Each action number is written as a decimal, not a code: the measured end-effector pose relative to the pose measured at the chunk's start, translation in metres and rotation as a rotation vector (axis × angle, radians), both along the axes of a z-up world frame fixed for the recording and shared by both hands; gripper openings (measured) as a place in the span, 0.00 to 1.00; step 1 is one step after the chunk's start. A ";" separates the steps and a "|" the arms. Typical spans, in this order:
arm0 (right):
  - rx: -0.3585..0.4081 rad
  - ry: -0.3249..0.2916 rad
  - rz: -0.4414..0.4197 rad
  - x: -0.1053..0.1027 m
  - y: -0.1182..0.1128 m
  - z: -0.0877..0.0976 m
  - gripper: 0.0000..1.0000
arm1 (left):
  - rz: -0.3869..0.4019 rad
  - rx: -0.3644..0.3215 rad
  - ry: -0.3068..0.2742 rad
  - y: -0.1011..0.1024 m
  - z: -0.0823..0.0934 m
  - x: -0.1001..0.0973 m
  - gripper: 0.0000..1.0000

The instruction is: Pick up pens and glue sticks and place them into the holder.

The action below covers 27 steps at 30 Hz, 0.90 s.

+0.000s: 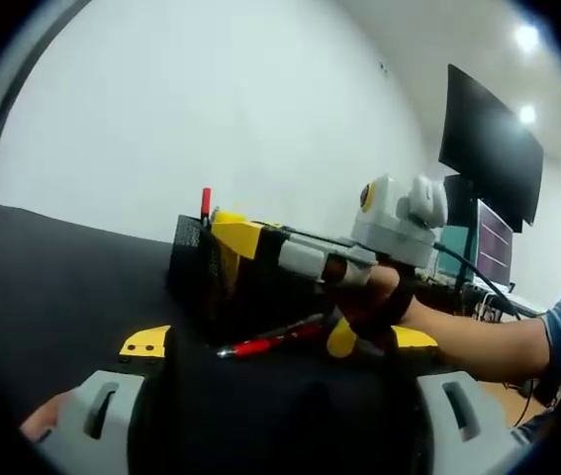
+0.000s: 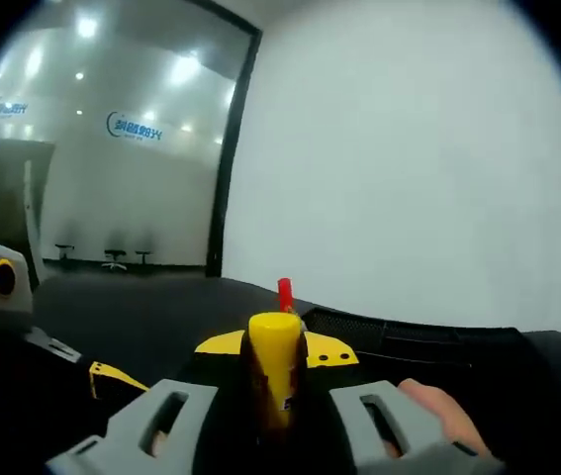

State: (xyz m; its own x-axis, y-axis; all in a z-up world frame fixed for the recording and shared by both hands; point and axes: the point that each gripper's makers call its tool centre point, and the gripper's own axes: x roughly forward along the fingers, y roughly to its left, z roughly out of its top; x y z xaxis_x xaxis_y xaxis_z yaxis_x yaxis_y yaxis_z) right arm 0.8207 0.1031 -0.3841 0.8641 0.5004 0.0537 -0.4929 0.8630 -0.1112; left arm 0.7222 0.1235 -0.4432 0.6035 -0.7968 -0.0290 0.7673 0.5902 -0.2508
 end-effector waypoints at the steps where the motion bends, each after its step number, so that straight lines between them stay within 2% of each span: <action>1: -0.001 0.001 0.002 0.000 0.000 0.000 0.17 | 0.000 0.001 0.000 0.000 0.000 0.000 0.87; 11: 0.031 0.032 0.002 0.001 -0.004 0.004 0.17 | 0.002 0.006 -0.001 0.000 -0.001 0.000 0.86; 16: 0.046 0.006 -0.008 0.004 -0.006 0.010 0.17 | 0.003 0.010 -0.001 0.000 -0.001 0.000 0.85; 27: 0.052 0.008 -0.008 0.007 -0.003 0.004 0.17 | 0.004 0.016 0.000 0.000 -0.003 0.000 0.85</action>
